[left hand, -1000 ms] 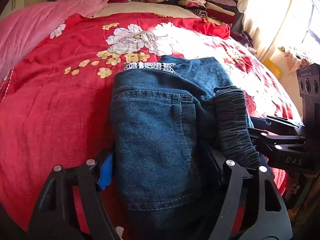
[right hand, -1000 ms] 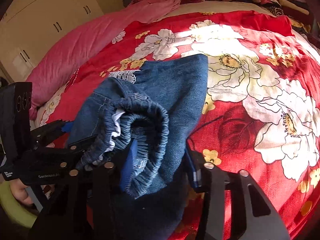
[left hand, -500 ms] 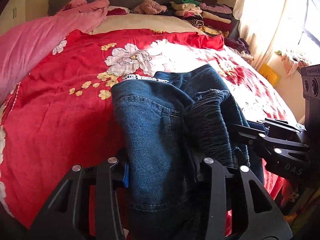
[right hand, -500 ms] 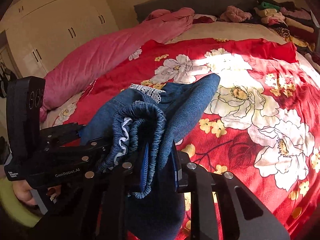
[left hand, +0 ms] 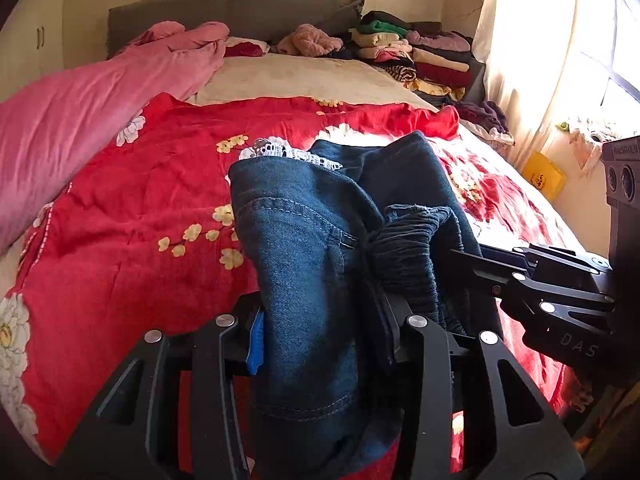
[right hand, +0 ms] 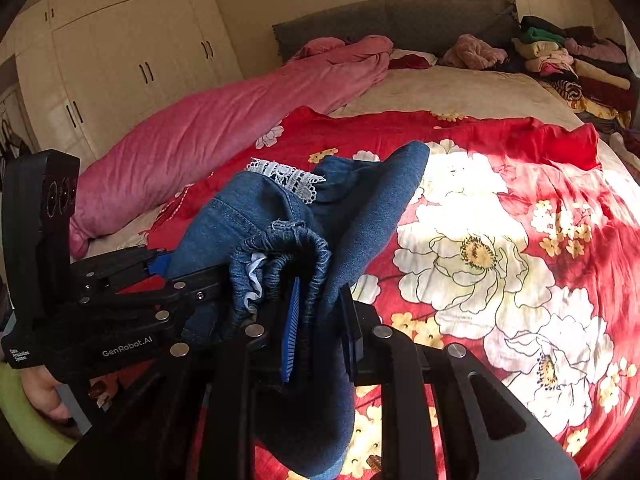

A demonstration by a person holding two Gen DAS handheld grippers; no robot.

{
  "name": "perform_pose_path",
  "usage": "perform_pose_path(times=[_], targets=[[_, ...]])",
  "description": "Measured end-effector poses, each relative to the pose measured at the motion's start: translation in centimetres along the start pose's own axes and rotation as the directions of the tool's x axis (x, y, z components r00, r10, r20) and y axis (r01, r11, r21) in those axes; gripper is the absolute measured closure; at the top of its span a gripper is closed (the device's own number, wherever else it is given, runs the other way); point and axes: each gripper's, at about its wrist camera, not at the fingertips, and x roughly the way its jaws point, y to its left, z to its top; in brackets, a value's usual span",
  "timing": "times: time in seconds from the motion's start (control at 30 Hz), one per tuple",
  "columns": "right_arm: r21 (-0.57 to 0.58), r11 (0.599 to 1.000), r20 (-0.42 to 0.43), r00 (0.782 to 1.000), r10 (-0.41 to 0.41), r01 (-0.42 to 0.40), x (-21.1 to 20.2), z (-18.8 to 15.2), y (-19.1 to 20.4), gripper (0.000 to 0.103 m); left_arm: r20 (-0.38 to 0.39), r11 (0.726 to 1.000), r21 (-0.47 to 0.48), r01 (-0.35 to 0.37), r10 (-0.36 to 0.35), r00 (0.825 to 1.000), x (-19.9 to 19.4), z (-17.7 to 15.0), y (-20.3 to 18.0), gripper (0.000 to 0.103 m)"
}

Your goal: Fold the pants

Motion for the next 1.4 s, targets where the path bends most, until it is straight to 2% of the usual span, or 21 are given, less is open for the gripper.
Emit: perform_pose_path(times=[0.27,0.6,0.7,0.97,1.03,1.1,1.2,1.27,1.4], targets=[[0.000,0.999,-0.006,0.999,-0.041,0.041,1.8,1.2,-1.0,0.085,0.011,1.000,0.009,-0.018,0.018,1.000,1.5,1.1,0.3,0.069],[0.023,0.992,-0.066,0.991,-0.119,0.121,4.0,0.1,-2.5,0.085,-0.009,0.999,0.010,-0.044,0.044,0.999,3.4,0.6,0.8,0.069],[0.039,0.989,-0.085,0.987,-0.137,0.141,4.4,-0.4,-3.2,0.084,-0.028,0.998,0.015,-0.057,0.057,0.998,4.0,0.3,1.0,0.063],[0.049,0.974,-0.141,0.967,-0.213,0.222,5.4,-1.7,-4.3,0.058,-0.065,0.998,0.008,-0.067,0.067,0.996,5.2,-0.7,1.7,0.050],[0.043,0.968,-0.163,0.958,-0.237,0.247,6.1,-2.2,-4.7,0.055,-0.078,0.998,0.008,-0.067,0.067,0.995,5.7,-1.1,1.8,0.047],[0.067,0.968,-0.171,0.959,-0.226,0.240,6.4,-2.7,-5.1,0.055,-0.095,0.998,-0.002,-0.065,0.065,0.993,6.1,-1.4,2.1,0.046],[0.091,0.970,-0.138,0.968,-0.210,0.223,5.4,-2.6,-5.1,0.051,-0.096,0.998,-0.014,-0.059,0.058,0.994,5.8,-1.7,2.4,0.043],[0.101,0.974,-0.093,0.976,-0.194,0.204,3.9,-2.3,-4.7,0.036,-0.081,0.998,-0.007,-0.066,0.065,0.995,5.0,-1.6,2.4,0.037],[0.101,0.972,0.002,0.977,-0.211,0.210,0.3,-1.9,-3.5,0.023,-0.043,0.997,-0.016,-0.073,0.072,0.996,2.6,-1.4,2.4,0.029]])
